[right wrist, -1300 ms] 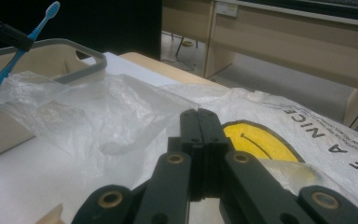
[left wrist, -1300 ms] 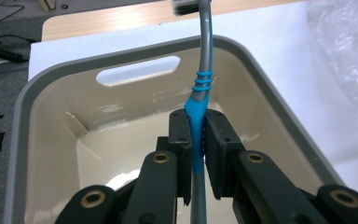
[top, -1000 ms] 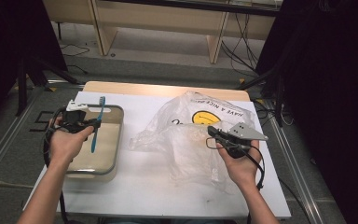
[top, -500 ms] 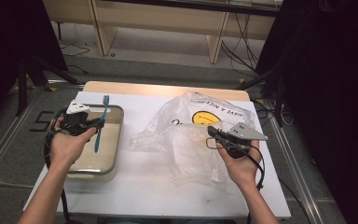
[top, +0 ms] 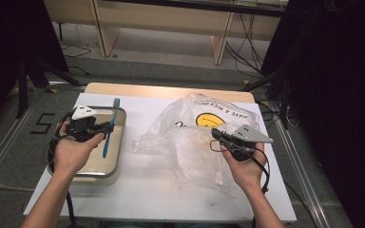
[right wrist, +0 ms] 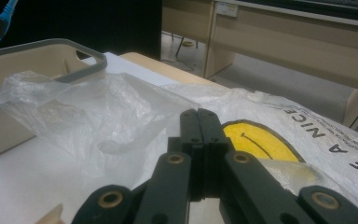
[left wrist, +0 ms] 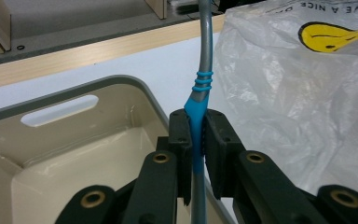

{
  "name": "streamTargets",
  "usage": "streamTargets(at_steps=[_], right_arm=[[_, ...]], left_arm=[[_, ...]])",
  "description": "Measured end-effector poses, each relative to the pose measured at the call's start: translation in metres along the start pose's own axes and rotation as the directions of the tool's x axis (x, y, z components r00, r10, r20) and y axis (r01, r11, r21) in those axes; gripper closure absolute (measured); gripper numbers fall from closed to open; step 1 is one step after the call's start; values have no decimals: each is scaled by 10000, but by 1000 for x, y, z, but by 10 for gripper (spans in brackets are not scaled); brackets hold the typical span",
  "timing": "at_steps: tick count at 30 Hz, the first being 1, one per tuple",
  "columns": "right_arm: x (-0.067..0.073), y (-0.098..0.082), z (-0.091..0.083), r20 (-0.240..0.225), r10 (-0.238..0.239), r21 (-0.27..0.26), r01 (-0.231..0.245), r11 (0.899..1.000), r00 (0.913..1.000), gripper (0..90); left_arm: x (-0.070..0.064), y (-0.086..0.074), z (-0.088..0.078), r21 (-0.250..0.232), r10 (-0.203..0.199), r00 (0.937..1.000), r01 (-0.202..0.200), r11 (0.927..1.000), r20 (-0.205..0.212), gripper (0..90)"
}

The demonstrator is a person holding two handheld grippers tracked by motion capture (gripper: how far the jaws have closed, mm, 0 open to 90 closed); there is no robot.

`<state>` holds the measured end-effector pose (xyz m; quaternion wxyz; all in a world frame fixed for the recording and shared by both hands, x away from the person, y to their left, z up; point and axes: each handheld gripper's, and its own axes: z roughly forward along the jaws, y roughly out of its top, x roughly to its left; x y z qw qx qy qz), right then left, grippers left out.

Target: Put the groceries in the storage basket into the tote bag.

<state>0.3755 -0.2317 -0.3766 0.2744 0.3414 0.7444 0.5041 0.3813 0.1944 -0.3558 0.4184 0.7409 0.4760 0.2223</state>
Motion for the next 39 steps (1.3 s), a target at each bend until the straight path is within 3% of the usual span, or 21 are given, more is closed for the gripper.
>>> streamTargets(at_steps=[25,39], right_arm=[[0,0,-1,20,27,-26,-26,10000,10000,900],[0,0,-1,14,19,-35,-19,10000,10000,900]], left_arm=[[-38,-4,1,340,816,9942,-842,9959,706,812],[-58,-3,3,408,1331,9839,-1388,9895,1190,812]])
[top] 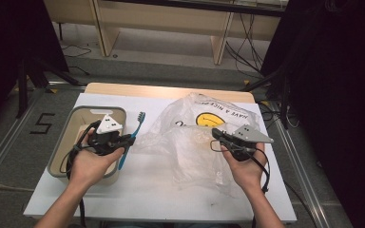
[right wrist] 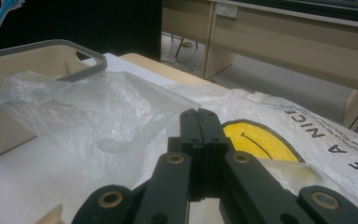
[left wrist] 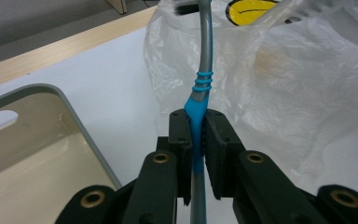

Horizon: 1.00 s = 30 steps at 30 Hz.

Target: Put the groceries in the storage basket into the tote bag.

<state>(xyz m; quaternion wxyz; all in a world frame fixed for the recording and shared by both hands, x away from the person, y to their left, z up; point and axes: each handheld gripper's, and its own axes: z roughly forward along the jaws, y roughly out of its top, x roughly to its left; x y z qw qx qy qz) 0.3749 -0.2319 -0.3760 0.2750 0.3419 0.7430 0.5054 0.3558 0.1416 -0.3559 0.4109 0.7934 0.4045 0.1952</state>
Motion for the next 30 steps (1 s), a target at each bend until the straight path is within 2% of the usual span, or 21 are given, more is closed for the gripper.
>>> streamTargets(at_steps=[30], right_arm=[[0,1,0,-7,-36,-15,36,10000,10000,900]], left_arm=[[-35,3,12,73,704,9953,-710,9974,666,811]])
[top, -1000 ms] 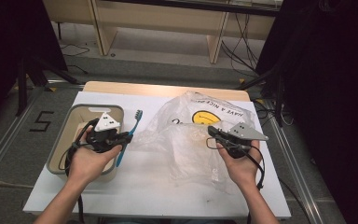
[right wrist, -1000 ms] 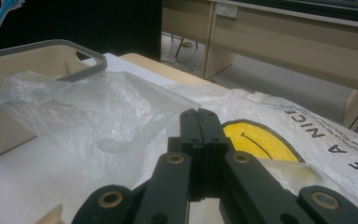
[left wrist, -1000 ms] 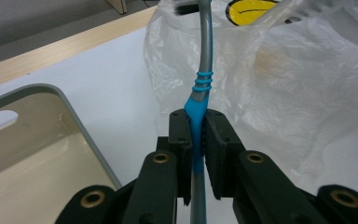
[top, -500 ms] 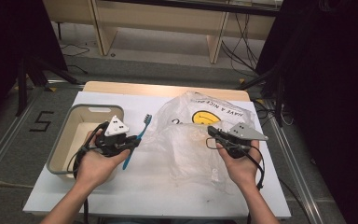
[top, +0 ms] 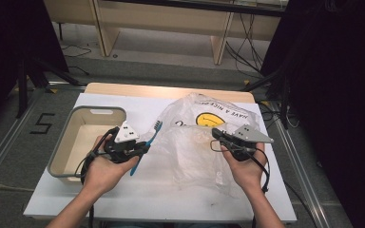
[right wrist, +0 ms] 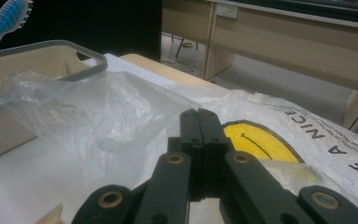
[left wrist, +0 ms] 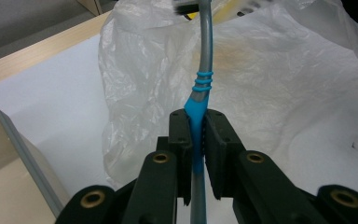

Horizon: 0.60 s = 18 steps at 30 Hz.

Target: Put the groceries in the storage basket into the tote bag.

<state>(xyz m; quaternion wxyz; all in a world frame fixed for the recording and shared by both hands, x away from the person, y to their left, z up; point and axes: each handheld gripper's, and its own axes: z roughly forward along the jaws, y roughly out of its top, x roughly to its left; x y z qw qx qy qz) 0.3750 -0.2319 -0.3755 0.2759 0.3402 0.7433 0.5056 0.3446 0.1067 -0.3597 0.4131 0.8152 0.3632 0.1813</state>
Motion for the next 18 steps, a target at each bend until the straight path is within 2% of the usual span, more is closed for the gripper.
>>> streamTargets(at_steps=[18], right_arm=[[0,0,0,-27,14,39,-14,10000,10000,900]], left_arm=[[-11,1,8,122,209,9994,-212,9997,274,812]])
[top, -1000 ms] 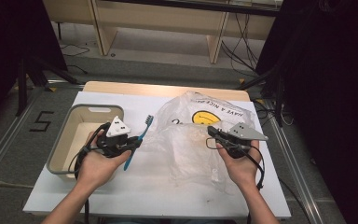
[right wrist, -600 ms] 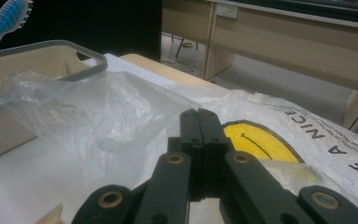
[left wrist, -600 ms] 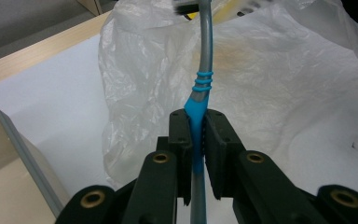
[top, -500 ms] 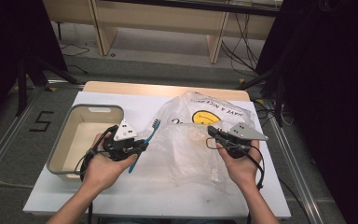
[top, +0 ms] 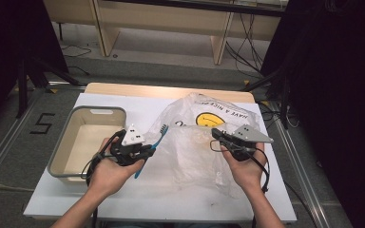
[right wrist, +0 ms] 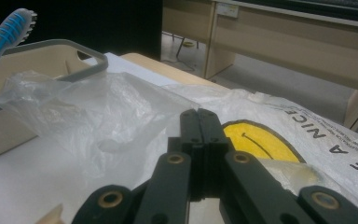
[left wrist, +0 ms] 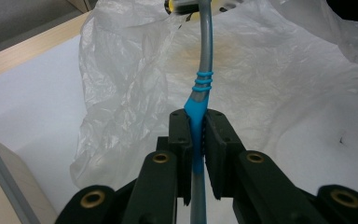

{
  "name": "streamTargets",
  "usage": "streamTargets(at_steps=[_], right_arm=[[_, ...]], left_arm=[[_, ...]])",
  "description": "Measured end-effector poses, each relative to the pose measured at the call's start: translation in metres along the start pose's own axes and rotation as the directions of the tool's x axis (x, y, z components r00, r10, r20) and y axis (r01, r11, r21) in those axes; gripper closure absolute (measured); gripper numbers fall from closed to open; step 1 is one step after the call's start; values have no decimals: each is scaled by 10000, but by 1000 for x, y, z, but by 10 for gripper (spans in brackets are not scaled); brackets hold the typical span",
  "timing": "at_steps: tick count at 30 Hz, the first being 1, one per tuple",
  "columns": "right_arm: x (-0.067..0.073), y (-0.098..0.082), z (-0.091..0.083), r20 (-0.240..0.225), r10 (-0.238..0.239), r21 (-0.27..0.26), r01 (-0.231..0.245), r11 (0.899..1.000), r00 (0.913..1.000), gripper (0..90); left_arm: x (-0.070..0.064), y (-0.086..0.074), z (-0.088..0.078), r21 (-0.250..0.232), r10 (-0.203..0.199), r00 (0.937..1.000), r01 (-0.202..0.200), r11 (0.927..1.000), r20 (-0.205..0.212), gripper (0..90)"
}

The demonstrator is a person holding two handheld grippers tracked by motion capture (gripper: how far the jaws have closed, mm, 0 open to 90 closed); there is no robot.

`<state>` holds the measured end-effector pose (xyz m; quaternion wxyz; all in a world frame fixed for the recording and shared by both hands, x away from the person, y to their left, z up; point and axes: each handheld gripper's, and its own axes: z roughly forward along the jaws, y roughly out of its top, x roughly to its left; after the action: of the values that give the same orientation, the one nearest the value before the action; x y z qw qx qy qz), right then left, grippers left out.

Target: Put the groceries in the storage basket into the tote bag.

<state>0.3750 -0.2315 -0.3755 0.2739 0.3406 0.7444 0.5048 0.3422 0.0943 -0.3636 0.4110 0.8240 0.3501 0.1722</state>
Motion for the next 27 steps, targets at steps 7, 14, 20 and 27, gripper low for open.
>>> streamTargets(at_steps=[7,14,20,27], right_arm=[[0,0,0,0,-2,-19,2,10000,10000,900],[0,1,-1,-31,23,-36,-24,10000,10000,900],[0,1,-1,-43,24,-56,-24,10000,10000,900],[1,1,-1,-58,48,-79,-48,10000,10000,900]], left_arm=[[-7,-1,7,160,147,9997,-151,9998,191,811],[-14,-1,14,257,264,9990,-274,9993,367,811],[-17,0,21,309,309,9987,-321,9990,407,812],[-21,1,28,445,395,9984,-413,9982,409,812]])
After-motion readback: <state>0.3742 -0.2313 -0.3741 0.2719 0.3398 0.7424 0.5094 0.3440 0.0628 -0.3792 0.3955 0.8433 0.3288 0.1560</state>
